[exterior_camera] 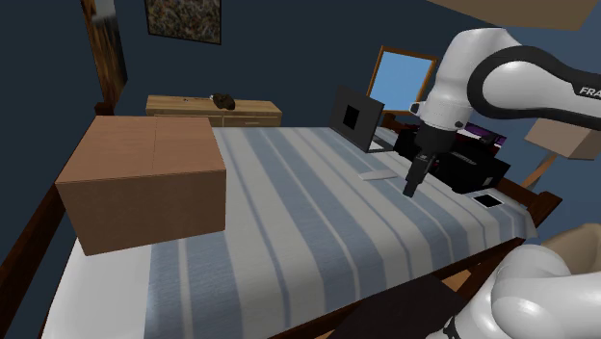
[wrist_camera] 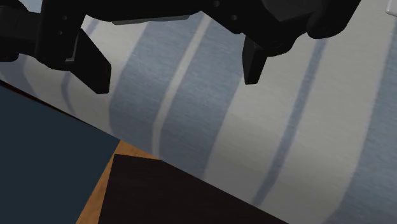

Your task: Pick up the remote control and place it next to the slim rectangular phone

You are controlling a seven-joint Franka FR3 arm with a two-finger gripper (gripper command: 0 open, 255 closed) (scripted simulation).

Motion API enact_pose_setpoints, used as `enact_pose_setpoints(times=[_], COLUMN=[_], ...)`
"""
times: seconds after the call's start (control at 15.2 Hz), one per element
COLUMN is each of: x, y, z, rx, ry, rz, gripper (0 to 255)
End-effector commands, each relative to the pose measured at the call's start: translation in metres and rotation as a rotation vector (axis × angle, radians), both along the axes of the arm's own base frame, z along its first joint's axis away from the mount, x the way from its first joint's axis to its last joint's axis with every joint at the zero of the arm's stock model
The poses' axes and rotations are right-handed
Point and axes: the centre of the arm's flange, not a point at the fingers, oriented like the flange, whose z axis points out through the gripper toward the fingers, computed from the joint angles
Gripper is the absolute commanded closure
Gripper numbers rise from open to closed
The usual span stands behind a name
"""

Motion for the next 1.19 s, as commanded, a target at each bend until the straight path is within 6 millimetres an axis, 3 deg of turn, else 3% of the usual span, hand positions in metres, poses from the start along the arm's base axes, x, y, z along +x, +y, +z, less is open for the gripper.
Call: enact_pose_setpoints(times=[0.0, 0.53, 1.12], x=[0.0, 0.011, 0.048], y=[0.0, -0.096, -0.199], z=[0.0, -0.038, -0.082], rx=[0.0, 0.003, 0.006], ry=[0.0, -0.009, -0.018], rz=[0.0, 0.21, 0.445], gripper=[0, 0, 0])
